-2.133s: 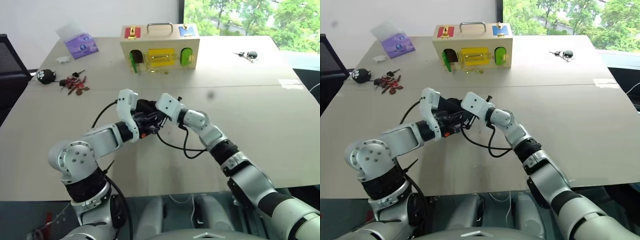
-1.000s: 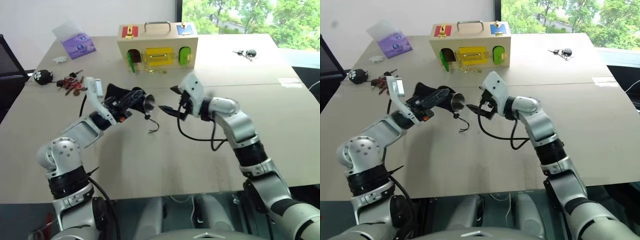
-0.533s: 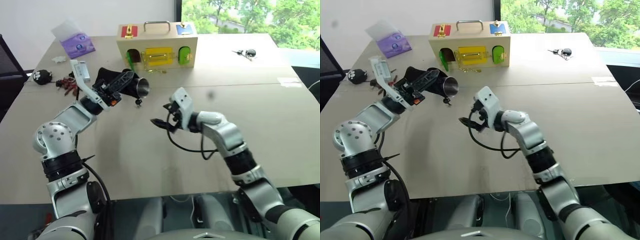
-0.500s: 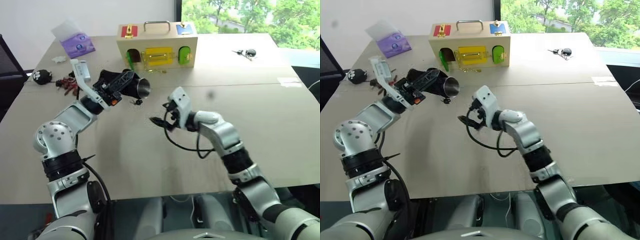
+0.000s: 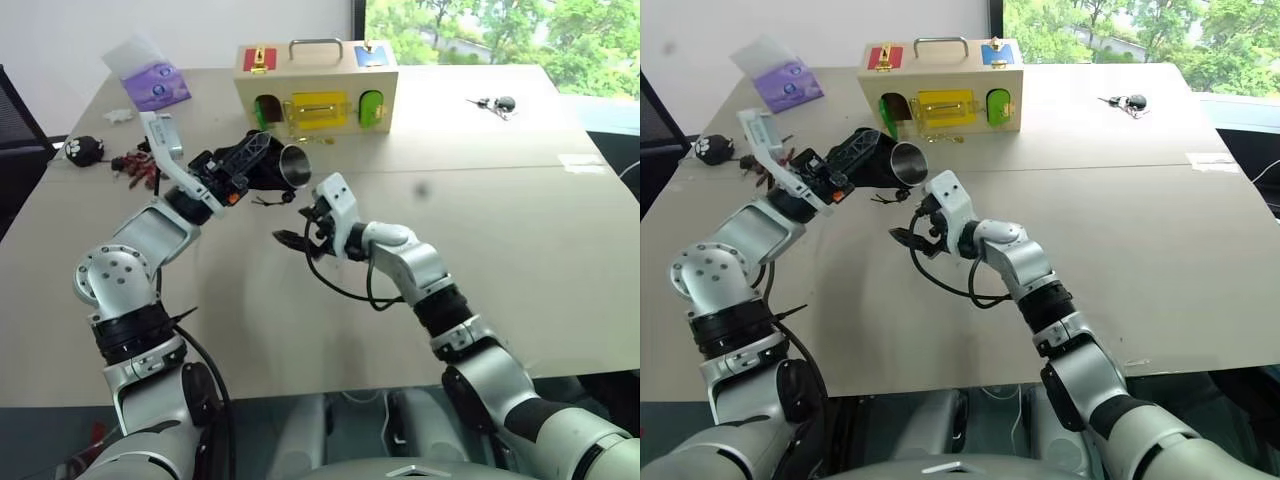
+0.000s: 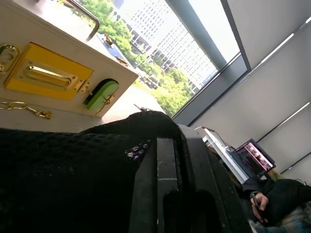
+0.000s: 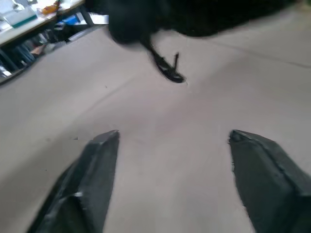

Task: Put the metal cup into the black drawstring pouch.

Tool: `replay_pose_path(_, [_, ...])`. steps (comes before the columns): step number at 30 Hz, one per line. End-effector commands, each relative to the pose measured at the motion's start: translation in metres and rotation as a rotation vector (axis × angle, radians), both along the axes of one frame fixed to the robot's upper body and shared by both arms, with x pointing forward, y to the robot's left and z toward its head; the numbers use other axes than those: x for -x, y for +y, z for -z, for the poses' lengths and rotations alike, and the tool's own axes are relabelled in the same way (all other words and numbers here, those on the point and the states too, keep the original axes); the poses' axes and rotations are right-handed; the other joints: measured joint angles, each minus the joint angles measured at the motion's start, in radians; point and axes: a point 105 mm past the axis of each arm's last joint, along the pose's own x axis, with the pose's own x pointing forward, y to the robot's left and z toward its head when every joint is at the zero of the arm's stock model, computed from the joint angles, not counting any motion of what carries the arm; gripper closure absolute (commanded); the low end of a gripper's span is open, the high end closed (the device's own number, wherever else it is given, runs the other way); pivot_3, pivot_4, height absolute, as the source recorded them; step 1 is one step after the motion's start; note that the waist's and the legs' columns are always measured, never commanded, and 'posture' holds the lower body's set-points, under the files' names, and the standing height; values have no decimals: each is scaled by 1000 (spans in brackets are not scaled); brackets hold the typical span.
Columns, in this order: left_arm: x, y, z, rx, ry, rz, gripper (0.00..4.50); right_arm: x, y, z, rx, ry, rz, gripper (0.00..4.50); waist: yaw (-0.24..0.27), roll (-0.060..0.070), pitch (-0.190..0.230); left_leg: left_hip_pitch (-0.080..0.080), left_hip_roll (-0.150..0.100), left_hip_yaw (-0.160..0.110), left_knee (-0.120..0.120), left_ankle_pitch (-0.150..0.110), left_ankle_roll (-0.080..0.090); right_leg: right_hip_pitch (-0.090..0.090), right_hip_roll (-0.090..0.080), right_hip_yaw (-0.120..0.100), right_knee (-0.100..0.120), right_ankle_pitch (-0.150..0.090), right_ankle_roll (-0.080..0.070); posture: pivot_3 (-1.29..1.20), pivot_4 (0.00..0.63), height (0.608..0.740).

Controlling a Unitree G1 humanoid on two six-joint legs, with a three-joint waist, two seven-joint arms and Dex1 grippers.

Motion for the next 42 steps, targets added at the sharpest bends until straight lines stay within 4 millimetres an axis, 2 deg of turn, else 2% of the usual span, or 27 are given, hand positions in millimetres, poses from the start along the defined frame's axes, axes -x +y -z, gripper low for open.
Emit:
replay_pose_path(1, [11, 7, -17, 9, -74, -28, 4500, 11, 43, -29, -97, -67, -58, 2598, -1, 0, 0, 0, 0, 0, 0, 0, 0, 0, 1, 0, 0, 0, 0, 0, 150, 740])
replay_pose_path(4, [13, 10, -19, 12, -76, -43, 4500, 6, 38, -32, -132, -70, -43, 4164, -1, 0, 0, 0, 0, 0, 0, 0, 0, 0, 1, 0, 0, 0, 0, 0, 150, 740])
replay_pose_path(5, [13, 11, -19, 13, -76, -46, 4500, 6, 36, -33, -135, -75, -44, 4416, -1, 0, 0, 0, 0, 0, 0, 0, 0, 0, 1, 0, 0, 0, 0, 0, 150, 740])
replay_pose_path(18, [14, 24, -14, 14, -56, -97, 4500, 8, 22, -36, -117, -156, -34, 4416, -1, 0, 0, 0, 0, 0, 0, 0, 0, 0, 1, 0, 0, 0, 0, 0, 150, 740])
replay_pose_path(20, [13, 28, -12, 17, -50, -111, 4500, 6, 10, -41, -62, -240, -22, 4416, 0, 0, 0, 0, 0, 0, 0, 0, 0, 0, 1, 0, 0, 0, 0, 0, 150, 740])
replay_pose_path(23, [12, 35, -11, 53, -48, -151, 4500, -2, -20, -56, 19, -359, 37, 4416, 2, 0, 0, 0, 1, 0, 0, 0, 0, 0, 1, 0, 0, 0, 0, 0, 150, 740])
replay_pose_path(26, [14, 43, -8, 121, -47, -197, 4500, -16, -54, -84, 128, -497, 119, 4416, 11, 0, 0, -1, 0, -1, 2, 0, 0, 0, 0, -1, 0, 0, 0, 0, 150, 740])
replay_pose_path(27, [18, 45, -6, 138, -49, -207, 4500, -19, -65, -99, 151, -544, 141, 4416, 10, 0, 0, -1, 0, -1, 3, 0, 0, 0, -1, 0, 0, 0, 0, 0, 150, 740])
replay_pose_path(30, [32, 43, 4, 189, -51, -193, 3776, -24, -82, -153, 150, -659, 175, 4500, 2, 0, 0, -1, 0, 0, 3, 0, 0, 0, -2, 0, 2, 0, 0, 0, 150, 740])
replay_pose_path(32, [43, 40, 15, 190, -34, -184, 2875, -22, -86, -194, 140, -741, 172, 4500, -6, 0, 0, -1, 0, 3, 3, 0, 0, -2, -2, 2, 5, 0, 0, 0, 150, 740])
replay_pose_path(35, [58, 29, 24, 175, -24, -137, 1496, -17, -86, -231, 135, -824, 153, 4500, -10, 0, 0, 0, 2, 7, 0, 0, 0, -6, 0, 6, 7, 0, 0, 0, 150, 740])
replay_pose_path(38, [69, 13, 24, 114, -57, -61, 1496, -7, -83, -273, 125, -918, 121, 4500, -4, 0, 0, 1, 2, 9, 1, 0, 1, -5, 0, 7, 8, 0, 0, 0, 150, 740])
replay_pose_path(42, [69, 0, 25, 55, -88, -24, 1496, -1, -85, -287, 141, -966, 100, 4500, 10, 0, 0, 0, 1, 10, 7, -2, 4, -4, 0, 6, 11, 0, 0, 0, 150, 740])
